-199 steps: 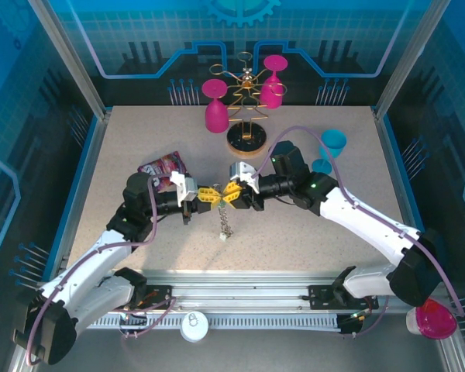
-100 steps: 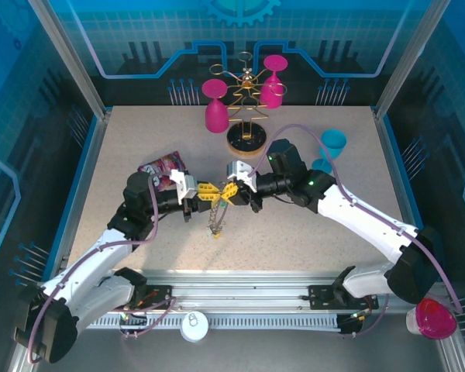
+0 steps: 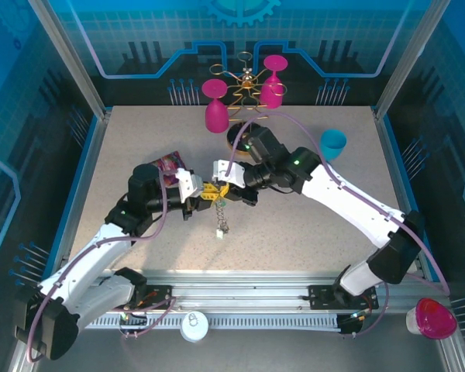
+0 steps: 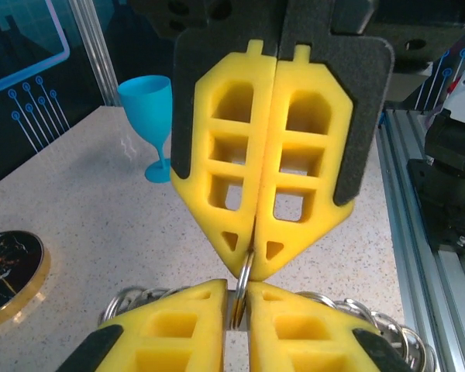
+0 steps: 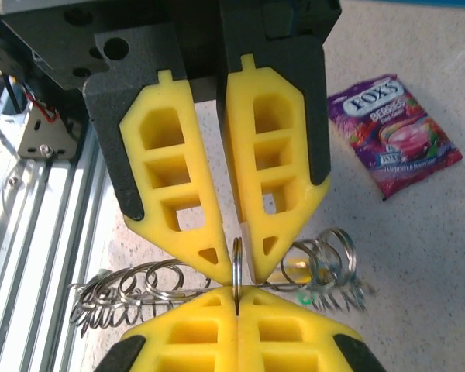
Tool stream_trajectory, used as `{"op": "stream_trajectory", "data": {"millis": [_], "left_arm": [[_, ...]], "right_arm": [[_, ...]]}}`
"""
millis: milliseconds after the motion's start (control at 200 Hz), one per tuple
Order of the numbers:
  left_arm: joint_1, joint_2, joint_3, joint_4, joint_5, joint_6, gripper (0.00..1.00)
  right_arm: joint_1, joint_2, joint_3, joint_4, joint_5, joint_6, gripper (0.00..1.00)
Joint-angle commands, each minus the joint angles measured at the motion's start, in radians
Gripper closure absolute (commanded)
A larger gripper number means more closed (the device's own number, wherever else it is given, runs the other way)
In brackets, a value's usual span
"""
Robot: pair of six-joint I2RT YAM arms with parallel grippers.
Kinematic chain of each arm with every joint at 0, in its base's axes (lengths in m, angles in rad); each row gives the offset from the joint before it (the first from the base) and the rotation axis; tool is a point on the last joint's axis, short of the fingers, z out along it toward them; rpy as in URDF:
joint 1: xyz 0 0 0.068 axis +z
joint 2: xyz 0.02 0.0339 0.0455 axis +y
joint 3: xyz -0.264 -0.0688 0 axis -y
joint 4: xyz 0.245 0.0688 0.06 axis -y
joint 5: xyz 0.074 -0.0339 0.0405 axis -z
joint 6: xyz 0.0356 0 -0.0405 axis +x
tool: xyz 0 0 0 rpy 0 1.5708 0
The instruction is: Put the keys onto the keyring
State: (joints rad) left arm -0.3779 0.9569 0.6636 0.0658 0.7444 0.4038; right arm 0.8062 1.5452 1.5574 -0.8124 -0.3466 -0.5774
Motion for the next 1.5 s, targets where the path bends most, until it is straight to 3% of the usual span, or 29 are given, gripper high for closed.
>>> {"op": "stream_trajectory", "data": {"millis": [0,90,185,340,420,520,876,1236,1346,1426,1496], "left_arm": [[-0.007,0.013,0.052,-0.033,0.010,0.049,0.89],[-0.006,0.011,0.059,-0.046,0.015,0.058,0.96],[-0.008,-0.002,0.046,-0.023,0.023,0.048,1.00],[-0.007,-0.027,-0.029,0.170,0.061,-0.068,1.00],[-0.007,-0.025,-0.068,0.319,0.090,-0.164,1.00],[-0.007,-0.022,-0.084,0.381,0.110,-0.216,1.00],[-0.007,-0.025,-0.093,0.393,0.147,-0.236,1.00],[-0.007,-0.009,-0.087,0.421,0.161,-0.253,1.00],[-0.008,-0.001,-0.081,0.429,0.168,-0.257,1.00],[-0.008,0.003,-0.081,0.431,0.168,-0.257,1.00],[-0.007,0.002,-0.081,0.427,0.155,-0.258,1.00]], "right_arm": [[0.046,0.053,0.093,-0.136,0.046,-0.063,1.00],[0.049,0.071,0.134,-0.165,0.054,-0.053,1.00],[0.028,0.025,0.086,-0.078,0.029,-0.009,1.00],[-0.058,-0.145,-0.166,0.249,-0.139,0.118,0.56],[-0.110,-0.215,-0.314,0.436,-0.236,0.194,0.51],[-0.132,-0.255,-0.410,0.557,-0.300,0.240,0.55],[-0.121,-0.241,-0.438,0.637,-0.356,0.278,0.73],[-0.103,-0.213,-0.410,0.608,-0.338,0.240,0.79],[-0.095,-0.200,-0.393,0.588,-0.330,0.224,0.88],[-0.093,-0.198,-0.389,0.595,-0.327,0.223,1.00],[-0.093,-0.201,-0.382,0.589,-0.321,0.218,1.00]]}}
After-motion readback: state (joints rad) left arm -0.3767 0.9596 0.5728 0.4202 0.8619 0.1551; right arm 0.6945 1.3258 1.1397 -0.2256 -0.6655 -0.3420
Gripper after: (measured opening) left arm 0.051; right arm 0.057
